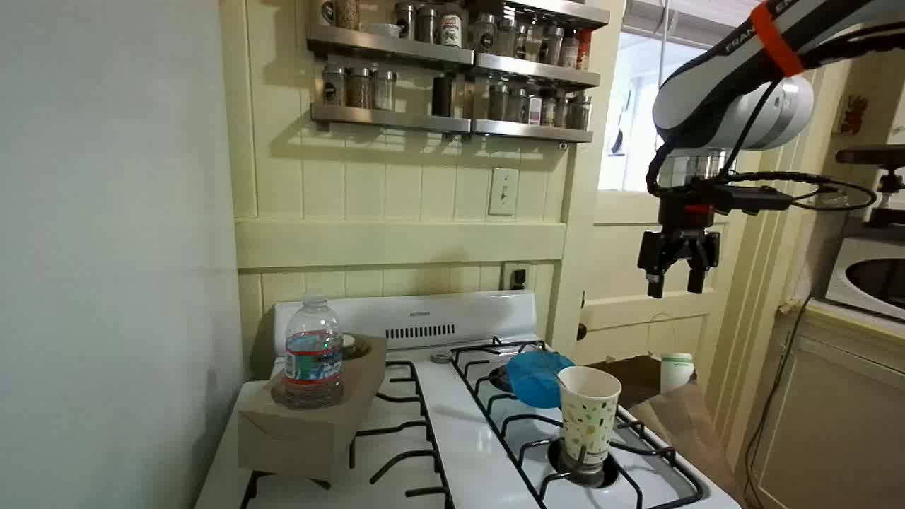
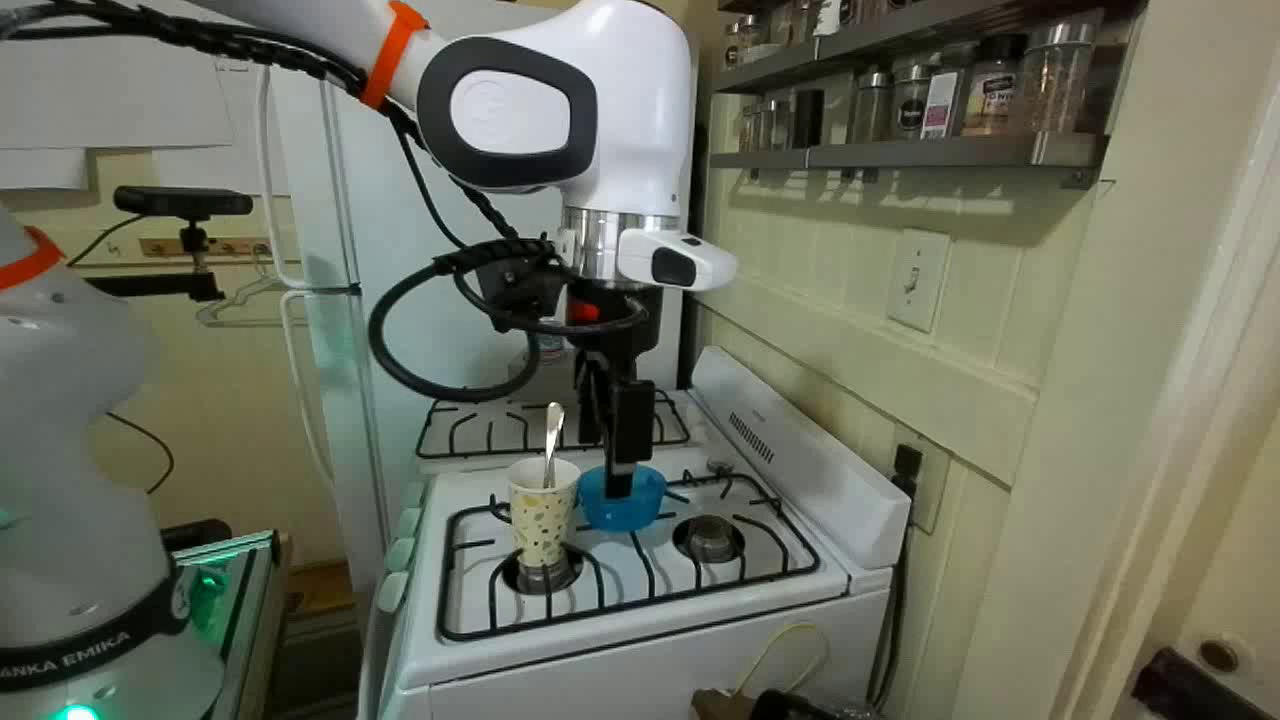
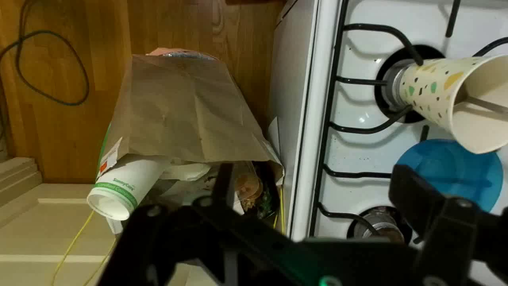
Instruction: Put the blue bowl on the box on the left
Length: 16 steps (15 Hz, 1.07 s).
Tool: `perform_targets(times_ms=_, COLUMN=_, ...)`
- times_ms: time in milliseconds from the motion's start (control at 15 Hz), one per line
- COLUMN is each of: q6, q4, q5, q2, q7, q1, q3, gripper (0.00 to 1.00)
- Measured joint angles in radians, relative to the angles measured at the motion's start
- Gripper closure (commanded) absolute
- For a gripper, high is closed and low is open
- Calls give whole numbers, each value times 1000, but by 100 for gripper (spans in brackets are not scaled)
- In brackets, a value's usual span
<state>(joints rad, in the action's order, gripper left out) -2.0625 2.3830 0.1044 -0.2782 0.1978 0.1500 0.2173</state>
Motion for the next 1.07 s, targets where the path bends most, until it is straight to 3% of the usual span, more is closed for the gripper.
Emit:
perform_targets(times_ms=600, q6=0, q4=-1, q5=-12, q2=6, q7=-29, q1=-3, q3=-15, gripper=0)
perform_targets(times_ms=1067, q6=-113, q4=-18, q5=-69, q2=163, q7=-439, q1=-90, q3=-203, gripper=0)
